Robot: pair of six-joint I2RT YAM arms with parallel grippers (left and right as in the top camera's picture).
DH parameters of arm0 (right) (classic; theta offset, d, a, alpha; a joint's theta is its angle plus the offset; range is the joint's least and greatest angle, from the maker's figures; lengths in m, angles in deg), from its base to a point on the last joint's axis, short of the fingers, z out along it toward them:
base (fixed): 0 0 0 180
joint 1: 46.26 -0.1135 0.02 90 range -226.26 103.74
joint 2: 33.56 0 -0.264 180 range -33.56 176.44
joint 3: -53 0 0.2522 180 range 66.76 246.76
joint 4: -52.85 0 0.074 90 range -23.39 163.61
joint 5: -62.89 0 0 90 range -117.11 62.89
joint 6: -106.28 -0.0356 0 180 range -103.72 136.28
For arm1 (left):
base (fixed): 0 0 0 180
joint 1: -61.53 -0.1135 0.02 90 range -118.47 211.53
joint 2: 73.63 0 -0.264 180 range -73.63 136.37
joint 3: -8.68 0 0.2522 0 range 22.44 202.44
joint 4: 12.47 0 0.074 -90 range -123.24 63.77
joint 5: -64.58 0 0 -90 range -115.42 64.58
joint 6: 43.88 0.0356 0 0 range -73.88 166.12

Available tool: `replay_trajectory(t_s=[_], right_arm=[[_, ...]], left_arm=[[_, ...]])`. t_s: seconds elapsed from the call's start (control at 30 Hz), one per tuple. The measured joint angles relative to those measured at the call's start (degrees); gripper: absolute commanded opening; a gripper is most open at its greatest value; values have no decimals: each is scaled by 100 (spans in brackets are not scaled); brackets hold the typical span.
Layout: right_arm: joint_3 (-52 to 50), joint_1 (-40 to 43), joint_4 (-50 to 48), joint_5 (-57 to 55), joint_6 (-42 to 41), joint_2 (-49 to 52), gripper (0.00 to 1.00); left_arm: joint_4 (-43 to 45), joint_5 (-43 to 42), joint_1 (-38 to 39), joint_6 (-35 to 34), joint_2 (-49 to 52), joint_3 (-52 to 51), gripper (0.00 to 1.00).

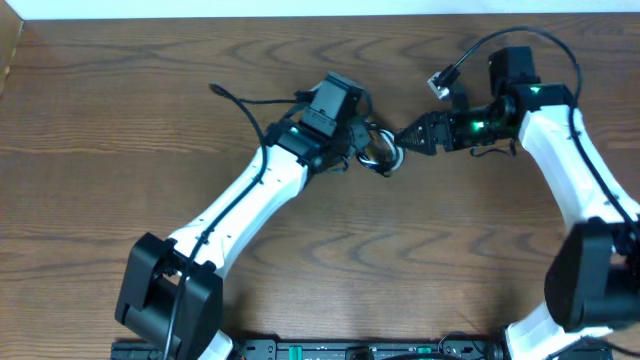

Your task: Untangle cables

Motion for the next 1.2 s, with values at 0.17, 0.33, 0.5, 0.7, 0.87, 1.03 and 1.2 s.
replay_trajectory(t_s=[0.17,0.33,0.5,0.7,0.87,1.03,1.2], right_arm=[[4,-31,-48,-238,-304,-245,85],[4,-304,-245,-597,-595,-243,85],[4,-780,-503,-968,-920,-243,77],[4,-1086,-625,-1473,-1331,-243,59],[4,-1224,-584,-1679,-892,-243,52],[4,-1491,-361,-1742,219,-243,52],[4,-1729,-317,-1851,1141,-236,47]], left_arm=[[-20,-33,-317,-1040,0,0,7],[-20,-81,-387,-2020,0,0,7],[-20,-271,-376,-2404,0,0,7],[-85,-339,-376,-2529,0,0,8],[-146,-334,-376,-2498,0,0,7],[-149,-337,-376,-2417,0,0,7],[-153,-350,-376,-2214,0,0,7]])
